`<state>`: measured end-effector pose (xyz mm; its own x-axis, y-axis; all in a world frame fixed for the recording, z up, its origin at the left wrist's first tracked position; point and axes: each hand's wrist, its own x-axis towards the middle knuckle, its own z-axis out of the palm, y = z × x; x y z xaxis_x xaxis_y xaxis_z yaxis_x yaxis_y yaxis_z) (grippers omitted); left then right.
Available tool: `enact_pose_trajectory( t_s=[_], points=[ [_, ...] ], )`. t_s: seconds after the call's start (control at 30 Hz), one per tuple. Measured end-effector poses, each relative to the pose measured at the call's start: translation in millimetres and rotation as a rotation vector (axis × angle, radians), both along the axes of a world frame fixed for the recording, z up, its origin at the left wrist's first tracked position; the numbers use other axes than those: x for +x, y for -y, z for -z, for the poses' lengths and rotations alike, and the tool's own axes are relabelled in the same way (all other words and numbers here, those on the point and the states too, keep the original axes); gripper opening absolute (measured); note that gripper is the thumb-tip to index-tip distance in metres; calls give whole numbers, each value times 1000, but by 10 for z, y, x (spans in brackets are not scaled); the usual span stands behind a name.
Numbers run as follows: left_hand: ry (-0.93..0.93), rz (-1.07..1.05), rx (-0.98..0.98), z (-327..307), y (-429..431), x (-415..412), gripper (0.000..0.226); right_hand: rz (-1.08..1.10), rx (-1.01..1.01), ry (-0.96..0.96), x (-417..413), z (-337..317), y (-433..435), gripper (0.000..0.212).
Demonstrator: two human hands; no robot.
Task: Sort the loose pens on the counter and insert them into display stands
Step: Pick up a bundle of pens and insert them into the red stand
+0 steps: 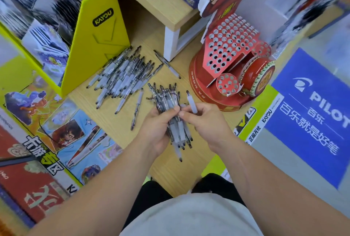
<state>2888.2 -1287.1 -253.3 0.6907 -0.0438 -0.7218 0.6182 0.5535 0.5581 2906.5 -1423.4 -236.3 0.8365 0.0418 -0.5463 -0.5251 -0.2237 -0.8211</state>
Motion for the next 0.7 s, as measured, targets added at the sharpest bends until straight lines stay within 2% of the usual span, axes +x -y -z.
enact_pose_trajectory(
  t_s=[0.1, 0.2, 0.3, 0.4, 0.53, 0.7],
  points=[
    [-11, 87, 1, -69, 117, 12, 49, -12, -19, 1, -63, -133, 206, 5],
    [-62, 78, 10, -112, 302, 9, 69, -12, -19, -7, -123, -204, 404, 11],
    [-139, -9, 38, -137, 491, -10, 49, -6, 7, -56, -116, -236, 596, 13],
    [-141, -130, 2, -189, 658, 28, 49, 21, 117, -113, 15, -269, 871, 20],
    [-135, -265, 26, -382, 990, 69, 10, -89, 287, -123, 201, -326, 1364, 27],
    [-106, -400, 81, -665, 1537, 92, 16, -302, 207, -83, 391, -485, 2034, 31]
  ],
)
